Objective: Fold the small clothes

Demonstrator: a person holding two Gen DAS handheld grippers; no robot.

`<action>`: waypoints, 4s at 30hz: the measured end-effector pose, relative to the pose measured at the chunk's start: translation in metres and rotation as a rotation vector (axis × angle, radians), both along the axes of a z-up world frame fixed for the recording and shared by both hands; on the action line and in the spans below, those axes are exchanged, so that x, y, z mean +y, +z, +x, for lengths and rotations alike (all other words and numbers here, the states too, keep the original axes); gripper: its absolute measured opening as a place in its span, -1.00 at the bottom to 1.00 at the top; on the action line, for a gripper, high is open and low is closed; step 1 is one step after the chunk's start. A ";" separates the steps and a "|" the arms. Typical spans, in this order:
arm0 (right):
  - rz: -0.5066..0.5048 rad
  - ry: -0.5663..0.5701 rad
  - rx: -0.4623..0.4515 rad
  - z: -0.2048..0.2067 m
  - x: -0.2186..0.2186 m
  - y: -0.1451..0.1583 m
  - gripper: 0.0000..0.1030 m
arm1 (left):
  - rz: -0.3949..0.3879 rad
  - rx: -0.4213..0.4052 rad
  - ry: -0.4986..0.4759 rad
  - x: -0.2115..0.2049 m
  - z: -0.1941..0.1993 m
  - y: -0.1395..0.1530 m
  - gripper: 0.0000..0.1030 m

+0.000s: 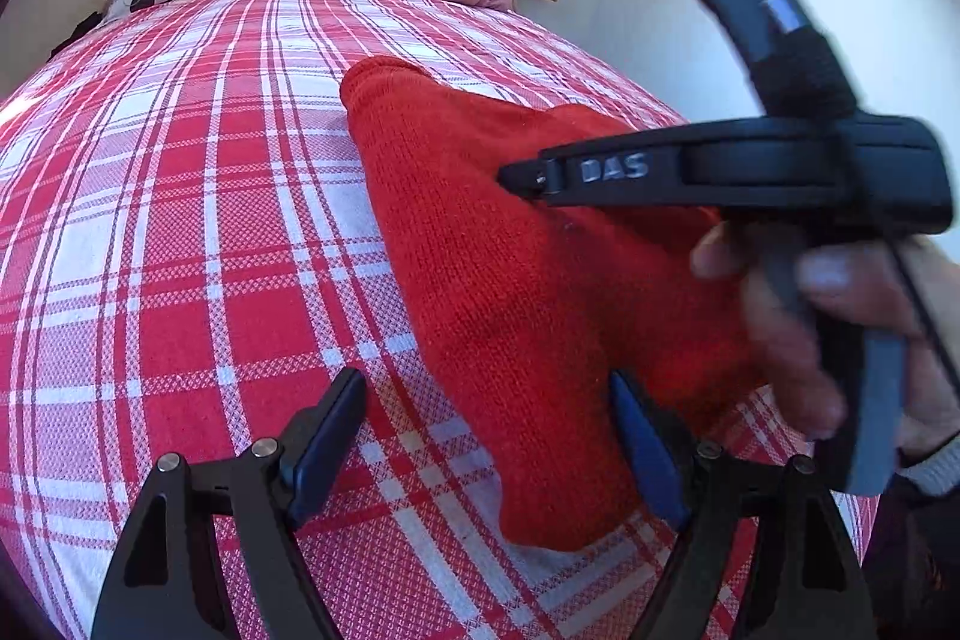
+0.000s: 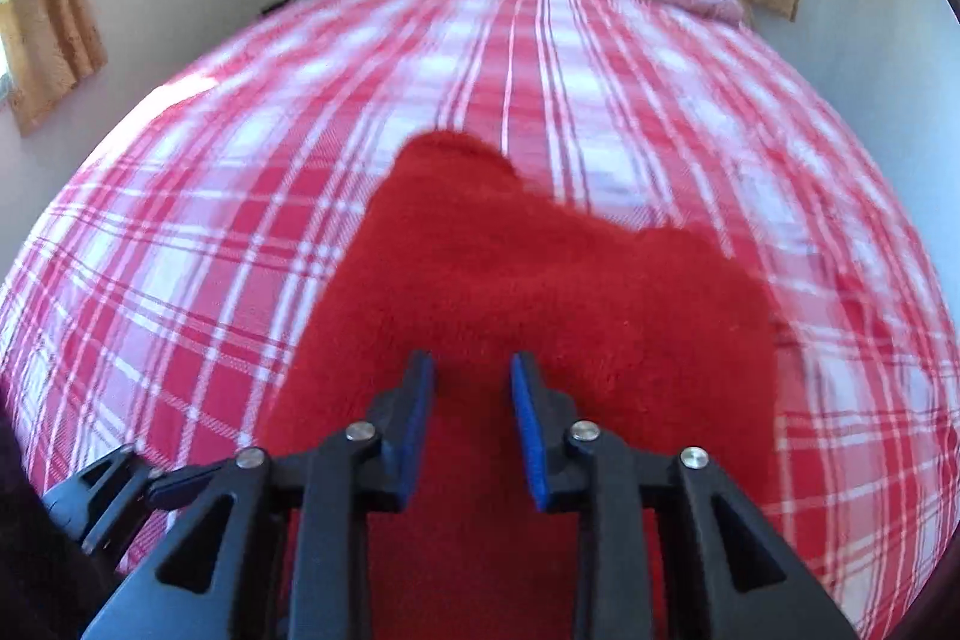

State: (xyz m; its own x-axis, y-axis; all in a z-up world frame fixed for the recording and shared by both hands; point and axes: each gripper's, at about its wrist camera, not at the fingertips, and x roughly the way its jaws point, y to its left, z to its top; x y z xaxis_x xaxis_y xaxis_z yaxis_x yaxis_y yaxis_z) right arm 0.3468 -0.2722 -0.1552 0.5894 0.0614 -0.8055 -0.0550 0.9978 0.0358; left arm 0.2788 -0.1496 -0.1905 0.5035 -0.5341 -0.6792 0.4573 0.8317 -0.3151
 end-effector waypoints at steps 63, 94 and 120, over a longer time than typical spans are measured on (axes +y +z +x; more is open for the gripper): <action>0.438 -0.264 -0.168 -0.075 -0.172 -0.015 0.36 | 0.138 -0.024 0.110 -0.029 0.081 0.017 0.81; 0.554 -0.130 -0.112 -0.042 -0.158 -0.041 0.22 | 0.007 0.051 0.055 -0.024 0.103 0.000 0.97; 0.613 -0.051 -0.134 -0.048 -0.149 -0.032 -0.44 | -0.063 0.019 0.008 -0.027 0.089 0.020 -0.30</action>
State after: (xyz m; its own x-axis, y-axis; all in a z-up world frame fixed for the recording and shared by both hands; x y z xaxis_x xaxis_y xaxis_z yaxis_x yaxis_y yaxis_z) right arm 0.2989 -0.4209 -0.1874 0.6971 0.4578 -0.5517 -0.0519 0.7998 0.5980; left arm 0.3676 -0.1770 -0.1702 0.4955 -0.5721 -0.6535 0.4441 0.8135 -0.3754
